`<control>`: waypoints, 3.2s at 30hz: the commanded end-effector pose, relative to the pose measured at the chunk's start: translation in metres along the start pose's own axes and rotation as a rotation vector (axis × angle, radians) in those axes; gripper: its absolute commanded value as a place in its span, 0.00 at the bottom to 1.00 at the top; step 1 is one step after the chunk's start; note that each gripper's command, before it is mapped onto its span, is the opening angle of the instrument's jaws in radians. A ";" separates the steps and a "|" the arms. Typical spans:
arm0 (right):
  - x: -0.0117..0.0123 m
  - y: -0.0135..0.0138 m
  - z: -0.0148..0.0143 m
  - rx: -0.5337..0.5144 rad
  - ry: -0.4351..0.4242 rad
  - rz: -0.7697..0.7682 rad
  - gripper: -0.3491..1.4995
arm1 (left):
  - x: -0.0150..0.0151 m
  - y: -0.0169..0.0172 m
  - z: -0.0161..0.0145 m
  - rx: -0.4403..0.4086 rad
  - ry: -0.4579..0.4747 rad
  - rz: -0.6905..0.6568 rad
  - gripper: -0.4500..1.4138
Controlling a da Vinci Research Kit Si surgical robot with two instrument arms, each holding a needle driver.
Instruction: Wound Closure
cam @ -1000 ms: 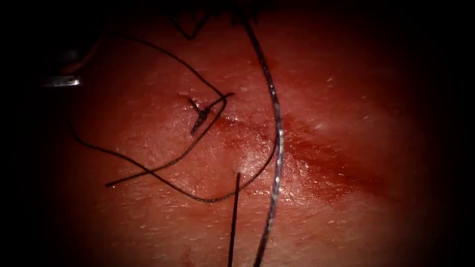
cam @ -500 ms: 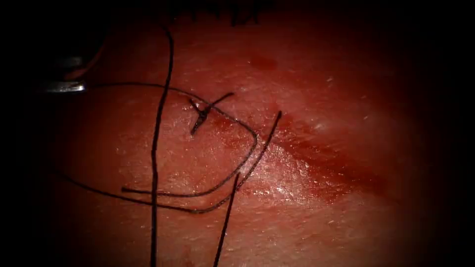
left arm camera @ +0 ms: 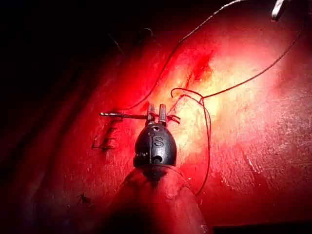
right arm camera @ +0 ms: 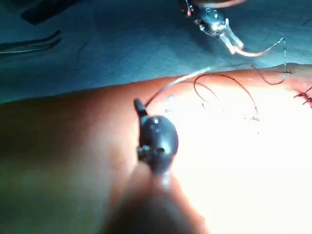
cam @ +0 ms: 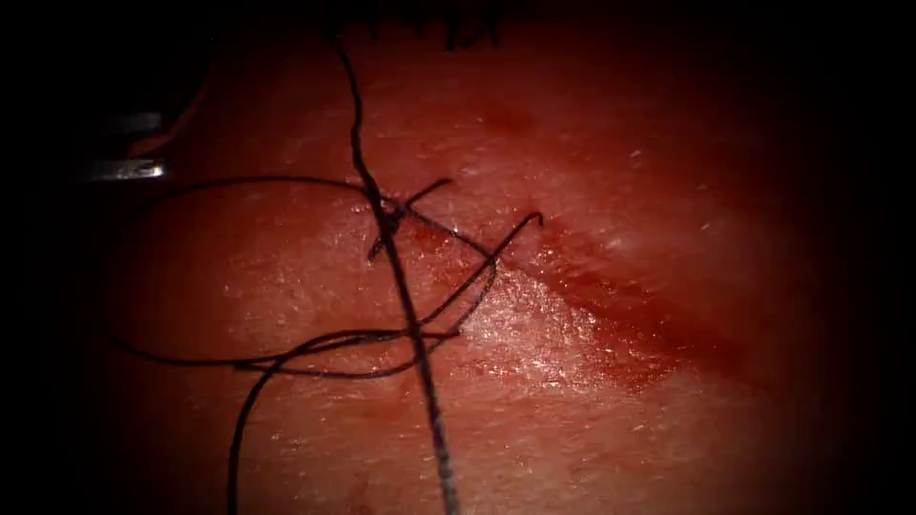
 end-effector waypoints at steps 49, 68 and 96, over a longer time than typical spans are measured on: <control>-0.0014 0.0058 -0.0115 0.208 0.242 0.078 0.90 | -0.0024 -0.0025 -0.0052 0.021 0.047 -0.076 0.00; -0.0048 0.0205 -0.0039 -0.231 -0.050 0.031 0.78 | -0.0026 -0.0011 -0.0038 -0.003 0.065 -0.080 0.00; -0.0150 0.0167 0.0090 0.019 -0.229 -0.080 0.71 | -0.0029 -0.0005 -0.0035 -0.013 0.065 -0.087 0.00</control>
